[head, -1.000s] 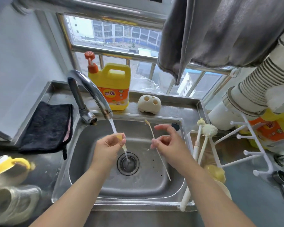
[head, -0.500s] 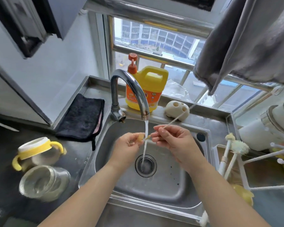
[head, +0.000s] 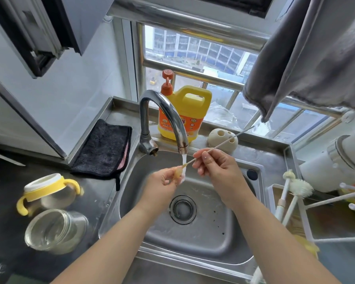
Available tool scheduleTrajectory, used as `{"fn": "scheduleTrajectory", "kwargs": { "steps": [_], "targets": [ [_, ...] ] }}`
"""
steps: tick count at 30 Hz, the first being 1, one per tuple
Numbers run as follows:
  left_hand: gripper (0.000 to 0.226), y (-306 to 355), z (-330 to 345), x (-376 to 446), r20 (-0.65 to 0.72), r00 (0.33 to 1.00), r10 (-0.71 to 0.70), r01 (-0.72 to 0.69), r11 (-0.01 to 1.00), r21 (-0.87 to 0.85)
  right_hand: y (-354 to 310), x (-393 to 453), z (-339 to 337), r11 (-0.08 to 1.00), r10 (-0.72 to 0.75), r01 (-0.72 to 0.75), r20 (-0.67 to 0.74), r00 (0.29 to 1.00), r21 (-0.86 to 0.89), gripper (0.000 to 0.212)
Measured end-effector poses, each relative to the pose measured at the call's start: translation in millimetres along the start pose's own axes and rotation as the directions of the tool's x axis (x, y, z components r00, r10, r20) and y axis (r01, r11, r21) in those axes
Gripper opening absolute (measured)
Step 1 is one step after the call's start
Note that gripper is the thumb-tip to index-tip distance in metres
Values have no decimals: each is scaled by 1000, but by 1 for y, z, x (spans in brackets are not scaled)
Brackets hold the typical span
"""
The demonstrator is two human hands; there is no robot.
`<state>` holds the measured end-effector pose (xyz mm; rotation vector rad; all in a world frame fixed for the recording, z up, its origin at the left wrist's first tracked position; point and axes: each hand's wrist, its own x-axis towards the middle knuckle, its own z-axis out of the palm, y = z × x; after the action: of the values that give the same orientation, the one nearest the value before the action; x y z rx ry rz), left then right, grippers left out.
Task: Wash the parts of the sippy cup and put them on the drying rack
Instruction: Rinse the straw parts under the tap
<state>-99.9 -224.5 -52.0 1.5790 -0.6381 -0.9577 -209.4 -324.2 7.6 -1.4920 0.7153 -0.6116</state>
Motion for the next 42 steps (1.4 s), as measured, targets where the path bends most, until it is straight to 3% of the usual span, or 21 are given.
{"fn": "scheduleTrajectory", "kwargs": {
  "steps": [5,11,23,31,34,37,40,42],
  "targets": [
    [16,7,0,-1,9,1000,18,-17,998,-54,6,1,1,999,32,-32,23,999,23,28],
    [21,6,-5,0,24,998,61,-63,995,76,5,5,3,997,26,-27,9,1000,68,28],
    [32,6,-6,-2,151,984,92,-111,986,126,14,10,-3,991,74,-71,-24,997,112,28],
    [32,13,-2,0,172,977,126,-129,992,6,18,3,5,972,39,-29,36,999,-235,18],
    [19,11,-5,0,164,984,68,-64,998,-27,14,8,1,992,74,-79,-52,996,-98,12],
    [25,8,-7,1,143,990,-8,3,999,32,8,19,-7,993,116,-114,-121,986,27,18],
    [30,11,-4,2,137,990,-15,5,997,76,17,18,1,978,202,-205,-67,977,-46,24],
    [28,13,-1,3,159,987,-32,34,999,-9,25,15,8,967,235,-237,-27,972,-92,21]
  ]
}}
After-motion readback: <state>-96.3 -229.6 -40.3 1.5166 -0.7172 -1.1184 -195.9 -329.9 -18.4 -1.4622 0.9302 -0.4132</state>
